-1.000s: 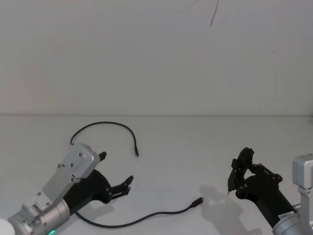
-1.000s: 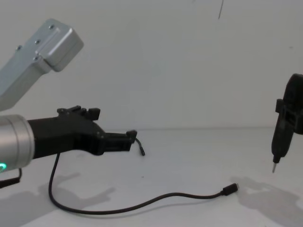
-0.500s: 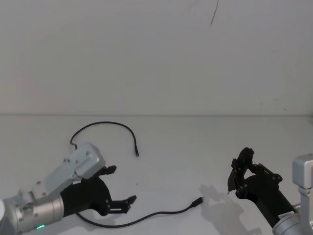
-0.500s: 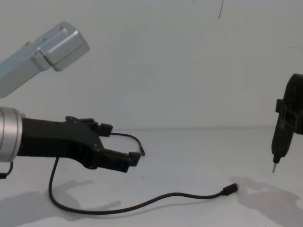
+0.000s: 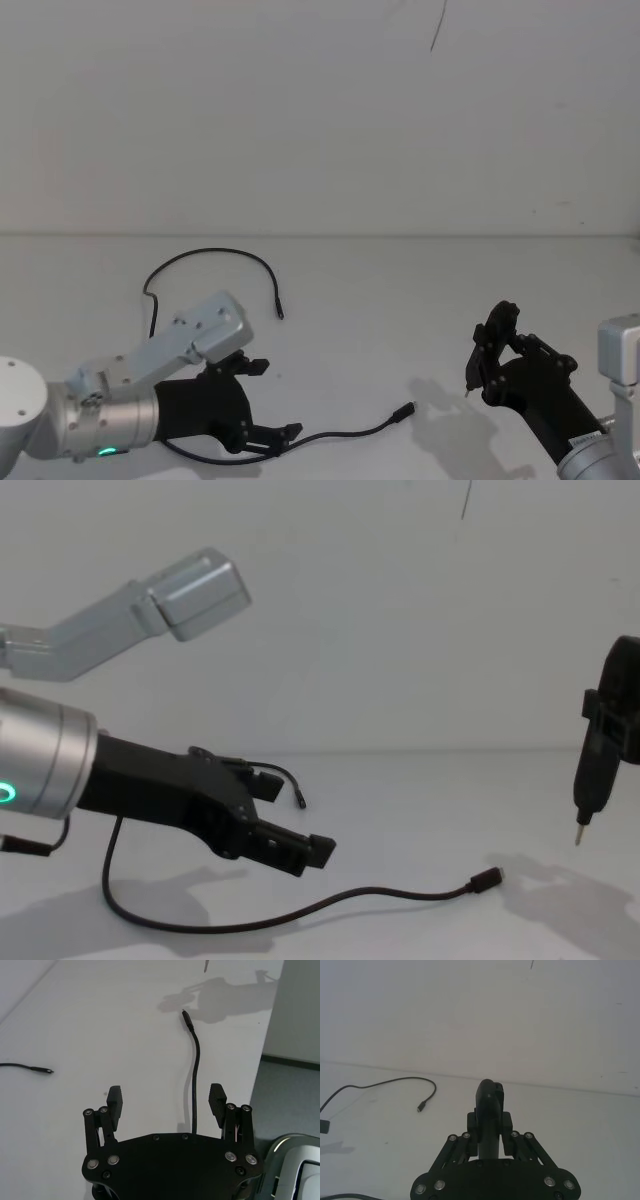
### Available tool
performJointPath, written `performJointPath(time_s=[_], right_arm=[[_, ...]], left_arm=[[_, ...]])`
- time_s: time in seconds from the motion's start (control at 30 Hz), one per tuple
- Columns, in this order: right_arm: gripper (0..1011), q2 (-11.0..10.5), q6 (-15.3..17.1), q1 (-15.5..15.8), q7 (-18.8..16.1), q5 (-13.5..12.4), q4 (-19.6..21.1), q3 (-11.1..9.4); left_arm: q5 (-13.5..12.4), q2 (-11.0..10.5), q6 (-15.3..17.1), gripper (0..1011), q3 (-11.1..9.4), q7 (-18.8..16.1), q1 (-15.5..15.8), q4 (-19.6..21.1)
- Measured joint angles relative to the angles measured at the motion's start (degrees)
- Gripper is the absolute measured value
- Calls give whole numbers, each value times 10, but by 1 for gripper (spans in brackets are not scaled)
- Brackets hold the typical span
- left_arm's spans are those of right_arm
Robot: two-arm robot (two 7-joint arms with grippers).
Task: Pick up the data cable with the one hand.
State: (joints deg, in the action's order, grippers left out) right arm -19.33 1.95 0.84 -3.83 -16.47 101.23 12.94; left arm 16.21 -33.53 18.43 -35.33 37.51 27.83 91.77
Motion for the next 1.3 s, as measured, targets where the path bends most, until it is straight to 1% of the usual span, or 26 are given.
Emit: performJointPath(time_s=[0.2,0.3,0.73,0.97,1.3], right_arm=[[263,0,0,0,0,0,0,0],[263,0,0,0,0,0,0,0],[263,0,0,0,0,0,0,0],[263,0,0,0,0,0,0,0],[263,0,0,0,0,0,0,0]], left_arm=[[-5,12,9,1001,-15,9,20,-19],[-9,22,14,1001,-25,12,33,-34],[-22,48,25,1001,-53,17,64,-76],[-27,58,25,1001,-64,20,75,-94],[-33,70,30,1001,-72,21,83,-112]])
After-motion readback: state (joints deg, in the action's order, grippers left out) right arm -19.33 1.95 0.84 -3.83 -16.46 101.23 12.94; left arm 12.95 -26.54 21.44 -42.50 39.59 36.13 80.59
